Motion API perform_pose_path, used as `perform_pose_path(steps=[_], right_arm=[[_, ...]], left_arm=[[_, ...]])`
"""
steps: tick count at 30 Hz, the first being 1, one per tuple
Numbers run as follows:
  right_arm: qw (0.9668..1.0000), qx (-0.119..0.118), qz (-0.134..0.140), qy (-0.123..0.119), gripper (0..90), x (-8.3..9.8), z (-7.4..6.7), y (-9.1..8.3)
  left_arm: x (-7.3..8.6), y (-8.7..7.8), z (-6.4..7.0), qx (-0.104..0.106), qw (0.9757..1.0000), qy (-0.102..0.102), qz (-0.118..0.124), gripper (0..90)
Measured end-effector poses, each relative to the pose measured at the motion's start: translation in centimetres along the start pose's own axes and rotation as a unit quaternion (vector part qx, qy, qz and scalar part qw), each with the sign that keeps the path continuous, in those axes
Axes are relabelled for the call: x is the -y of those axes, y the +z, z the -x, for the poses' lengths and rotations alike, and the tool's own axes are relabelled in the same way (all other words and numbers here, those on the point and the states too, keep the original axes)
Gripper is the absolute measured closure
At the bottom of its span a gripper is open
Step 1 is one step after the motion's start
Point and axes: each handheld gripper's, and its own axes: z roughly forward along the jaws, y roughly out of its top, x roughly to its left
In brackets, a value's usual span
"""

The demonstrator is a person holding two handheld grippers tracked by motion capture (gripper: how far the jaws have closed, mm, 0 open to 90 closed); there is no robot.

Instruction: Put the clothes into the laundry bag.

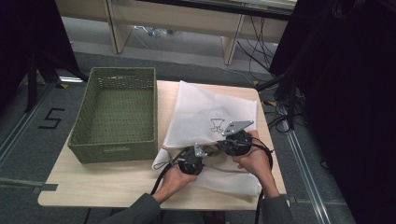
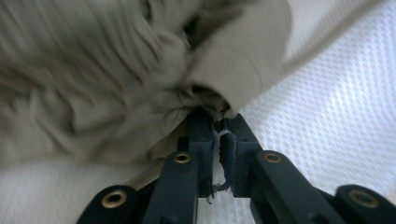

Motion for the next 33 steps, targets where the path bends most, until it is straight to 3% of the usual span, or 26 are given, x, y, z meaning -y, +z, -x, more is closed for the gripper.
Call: perform_pose_path(steps=[6,10,13,21,26,30,33], right_arm=[[1.0000,-0.002,-0.004,0.005,88.6,0.2,0.1,-0.1],[1.0000,-0.004,-0.006,0.004,88.6,0.3,0.2,0.0],[0.9999,-0.006,-0.013,0.005,88.6,0.5,0.1,0.2],[0.9998,-0.013,-0.015,0.010,88.6,0.7,0.1,0.5],[0.9996,-0.017,-0.020,0.009,88.5,0.8,0.1,0.7],[0.9993,-0.021,-0.028,0.009,88.5,0.9,-0.1,1.0],[0.9990,-0.025,-0.035,0.015,88.4,1.0,-0.2,1.3]], left_arm=[[-2.3,0.1,-1.8,-0.032,0.9986,-0.029,0.031,86.4],[-2.4,0.7,-2.3,-0.043,0.9979,-0.040,0.027,85.9],[-1.8,0.7,-1.8,-0.030,0.9983,-0.046,0.022,81.1],[-0.5,-1.4,-0.7,0.003,0.9997,-0.021,0.011,69.5],[0.3,-2.1,-0.9,0.012,0.9995,-0.028,0.008,74.1],[-0.1,-1.0,-0.9,0.012,0.9991,-0.037,0.012,79.9],[-0.4,-0.4,-0.8,0.008,0.9994,-0.033,0.009,82.8]])
